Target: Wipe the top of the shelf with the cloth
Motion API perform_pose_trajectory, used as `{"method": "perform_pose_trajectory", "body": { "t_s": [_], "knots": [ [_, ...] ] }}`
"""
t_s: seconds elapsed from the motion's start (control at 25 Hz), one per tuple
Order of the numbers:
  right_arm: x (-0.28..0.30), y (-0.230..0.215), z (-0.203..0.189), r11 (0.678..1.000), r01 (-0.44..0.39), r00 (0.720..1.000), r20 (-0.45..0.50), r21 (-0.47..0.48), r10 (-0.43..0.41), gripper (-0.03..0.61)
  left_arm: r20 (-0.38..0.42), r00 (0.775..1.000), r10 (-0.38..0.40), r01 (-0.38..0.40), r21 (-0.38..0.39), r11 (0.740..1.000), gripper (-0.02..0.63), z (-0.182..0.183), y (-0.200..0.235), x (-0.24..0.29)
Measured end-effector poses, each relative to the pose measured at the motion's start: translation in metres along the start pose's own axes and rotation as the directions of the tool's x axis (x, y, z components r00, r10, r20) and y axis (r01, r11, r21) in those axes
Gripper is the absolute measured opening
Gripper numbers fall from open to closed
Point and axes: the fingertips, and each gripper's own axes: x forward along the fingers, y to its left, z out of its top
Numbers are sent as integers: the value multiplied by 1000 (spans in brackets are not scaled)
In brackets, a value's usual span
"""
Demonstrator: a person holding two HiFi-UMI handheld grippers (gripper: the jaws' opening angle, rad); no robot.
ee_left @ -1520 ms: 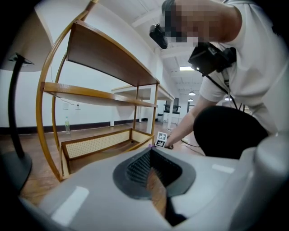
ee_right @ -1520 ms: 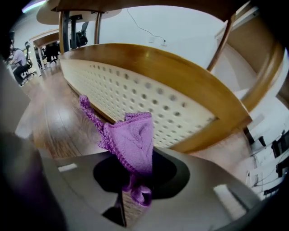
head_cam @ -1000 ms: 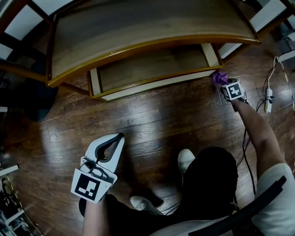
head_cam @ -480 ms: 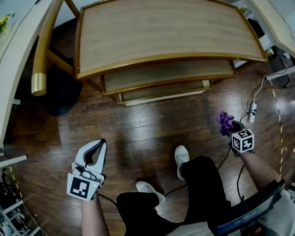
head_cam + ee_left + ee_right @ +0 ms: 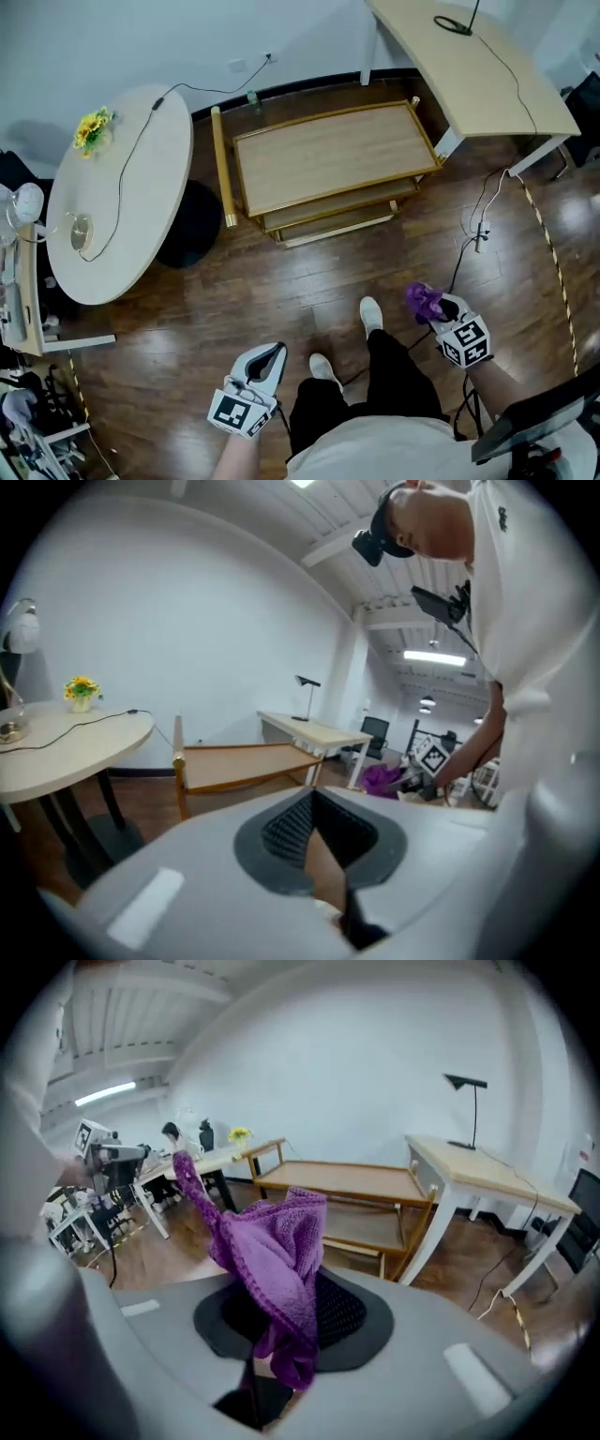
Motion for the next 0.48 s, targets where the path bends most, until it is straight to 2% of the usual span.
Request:
{"method": "perform_pose_trajectory", "body": {
  "t_s": [0.12,0.24,0.36,0.48],
  "knots": [
    [-62,38,40,999,39,994,106,-8,-38,100,-48,987,-152,156,82,984,18,17,-42,-32],
    [-113,74,55,998,60,980,189,28,-65,100,-37,971,-237,240,103,965,18,33,-72,-51],
    [-156,99,56,995,70,966,243,73,-86,100,9,963,-268,266,101,959,18,51,-99,-68],
    [-194,106,62,994,57,946,313,93,-84,100,82,971,-224,210,152,966,18,76,-119,-82]
  ]
}}
